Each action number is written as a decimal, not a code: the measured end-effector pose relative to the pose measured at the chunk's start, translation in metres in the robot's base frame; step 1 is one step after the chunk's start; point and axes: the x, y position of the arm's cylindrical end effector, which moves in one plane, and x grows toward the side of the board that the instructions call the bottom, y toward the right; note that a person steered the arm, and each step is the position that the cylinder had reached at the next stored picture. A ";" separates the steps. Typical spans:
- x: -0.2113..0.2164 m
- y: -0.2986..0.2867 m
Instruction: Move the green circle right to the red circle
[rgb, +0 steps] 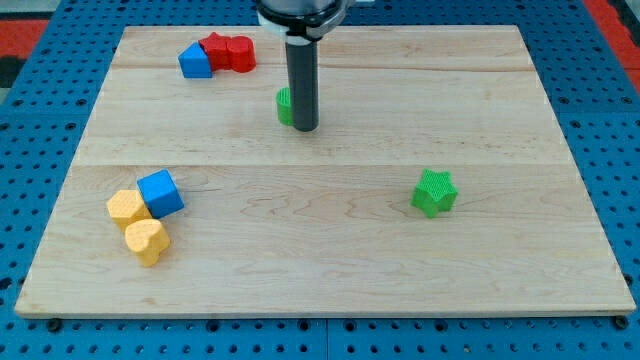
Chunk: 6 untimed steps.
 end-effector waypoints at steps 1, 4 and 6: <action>-0.030 -0.051; -0.055 -0.105; -0.039 -0.071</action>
